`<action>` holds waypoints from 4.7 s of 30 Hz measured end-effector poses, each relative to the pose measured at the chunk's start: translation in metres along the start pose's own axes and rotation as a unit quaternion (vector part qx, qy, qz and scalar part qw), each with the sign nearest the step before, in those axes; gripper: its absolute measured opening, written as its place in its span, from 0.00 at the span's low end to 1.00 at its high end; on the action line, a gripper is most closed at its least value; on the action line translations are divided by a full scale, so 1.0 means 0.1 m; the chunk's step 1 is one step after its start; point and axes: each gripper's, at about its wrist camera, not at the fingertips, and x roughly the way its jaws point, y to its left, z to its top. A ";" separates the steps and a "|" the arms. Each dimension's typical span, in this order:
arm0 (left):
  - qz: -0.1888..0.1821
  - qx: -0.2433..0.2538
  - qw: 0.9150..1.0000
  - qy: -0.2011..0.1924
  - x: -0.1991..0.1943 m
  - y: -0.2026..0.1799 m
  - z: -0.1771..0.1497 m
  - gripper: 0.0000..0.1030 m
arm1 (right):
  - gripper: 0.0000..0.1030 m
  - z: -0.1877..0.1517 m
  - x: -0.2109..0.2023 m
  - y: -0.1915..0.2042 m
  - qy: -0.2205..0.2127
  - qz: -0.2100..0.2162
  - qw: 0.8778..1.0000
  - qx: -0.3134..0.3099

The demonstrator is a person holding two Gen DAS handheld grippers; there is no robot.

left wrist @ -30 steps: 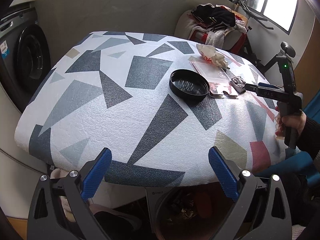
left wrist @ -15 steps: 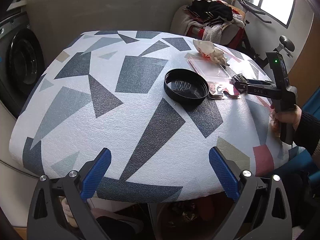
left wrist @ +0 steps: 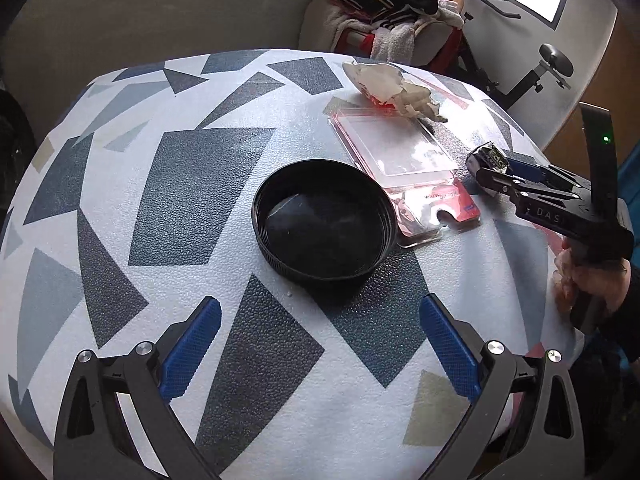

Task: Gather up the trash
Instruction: 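Grasp black Face tissue pack with right tool while left tool grasps black round lid, then drop black lid into brown bin with left tool while right tool holds tissue pack, then lower the tissue pack into the brown bin and open the right tool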

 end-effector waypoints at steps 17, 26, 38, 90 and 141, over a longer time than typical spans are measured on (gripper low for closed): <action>0.010 0.013 1.000 0.007 0.43 -0.08 0.42 0.89 | 0.62 -0.01 0.01 0.03 -0.001 0.009 1.000 -0.008; -0.006 0.003 1.000 -0.025 0.08 -0.05 0.28 0.89 | 0.62 -0.01 0.00 0.05 -0.003 0.006 1.000 -0.011; -0.040 0.033 0.997 -0.057 -0.63 -0.17 -0.19 0.89 | 0.62 -0.08 -0.35 0.12 -0.019 0.005 0.999 -0.032; -0.019 0.003 0.999 -0.042 -1.20 -0.27 -1.45 0.93 | 0.62 -1.17 -1.67 0.91 -0.032 0.091 0.994 -0.057; 0.043 -0.072 0.994 -0.075 -1.41 0.28 -1.31 0.94 | 0.94 -1.76 -1.32 1.61 0.111 0.162 0.970 -0.142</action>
